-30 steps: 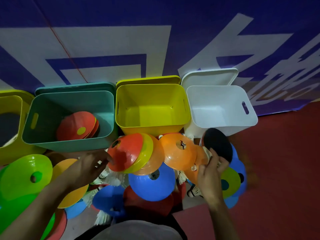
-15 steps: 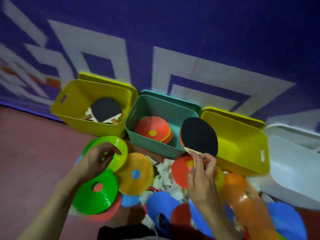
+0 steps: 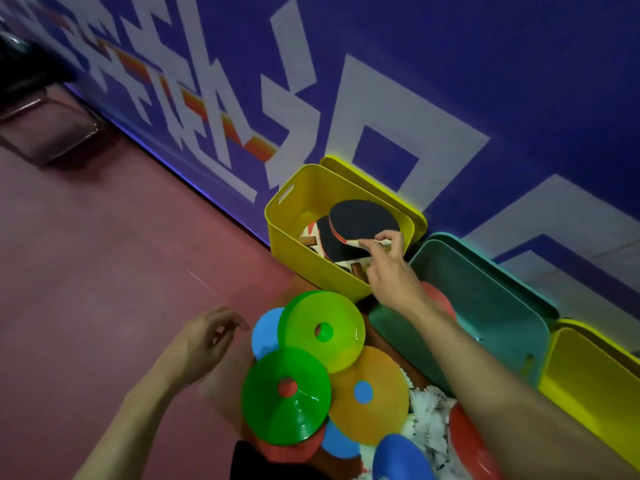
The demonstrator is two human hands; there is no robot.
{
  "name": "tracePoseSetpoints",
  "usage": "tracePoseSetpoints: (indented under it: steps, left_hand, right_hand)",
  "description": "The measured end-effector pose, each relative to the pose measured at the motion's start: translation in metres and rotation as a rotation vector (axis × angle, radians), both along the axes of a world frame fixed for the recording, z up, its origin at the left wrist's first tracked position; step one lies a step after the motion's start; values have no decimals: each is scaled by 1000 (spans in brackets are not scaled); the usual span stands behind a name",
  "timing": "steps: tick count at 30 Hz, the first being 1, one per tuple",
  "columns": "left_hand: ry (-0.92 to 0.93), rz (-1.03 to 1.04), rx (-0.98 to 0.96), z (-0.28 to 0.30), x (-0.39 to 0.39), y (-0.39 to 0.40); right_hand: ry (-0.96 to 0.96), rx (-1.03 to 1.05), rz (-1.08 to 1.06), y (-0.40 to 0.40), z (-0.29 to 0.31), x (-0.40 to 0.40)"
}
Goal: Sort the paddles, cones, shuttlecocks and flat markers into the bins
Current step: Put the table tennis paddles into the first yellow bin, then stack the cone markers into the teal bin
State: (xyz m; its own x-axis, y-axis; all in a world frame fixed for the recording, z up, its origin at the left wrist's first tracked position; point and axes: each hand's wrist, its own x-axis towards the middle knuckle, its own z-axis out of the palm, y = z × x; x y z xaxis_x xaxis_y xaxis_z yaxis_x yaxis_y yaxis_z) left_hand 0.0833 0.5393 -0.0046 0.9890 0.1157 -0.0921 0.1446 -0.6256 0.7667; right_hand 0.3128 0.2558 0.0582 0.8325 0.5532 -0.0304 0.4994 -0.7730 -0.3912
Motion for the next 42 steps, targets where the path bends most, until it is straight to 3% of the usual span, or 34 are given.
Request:
tracePoseSetpoints:
  steps: [7, 10, 14, 19, 24, 28, 31, 34, 38, 42]
  left_hand:
    - [49, 31, -54, -28, 7, 25]
    - [55, -31, -46, -34, 25, 29]
    - [50, -123, -41, -36, 52, 31]
    - [38, -135, -35, -44, 72, 34]
    - [35, -158, -81, -40, 86, 19]
    - [18, -219, -104, -37, 102, 8]
    - [80, -266, -93, -50, 101, -5]
    - [122, -289, 14, -75, 80, -20]
    - [402, -300, 276, -107, 43, -37]
    - [467, -319, 399, -107, 23, -53]
  right_hand:
    - [243, 64, -282, 84, -18, 32]
    - [454, 125, -208, 128, -20, 24]
    - [474, 157, -54, 149, -29, 25]
    - [295, 167, 5, 103, -43, 20]
    - [245, 100, -4, 52, -56, -4]
    - [135, 172, 10, 19, -44, -38]
    - [217, 255, 13, -10, -33, -70]
    - [328, 214, -12, -42, -46, -101]
    - [362, 146, -109, -88, -80, -136]
    - [425, 109, -241, -120, -94, -167]
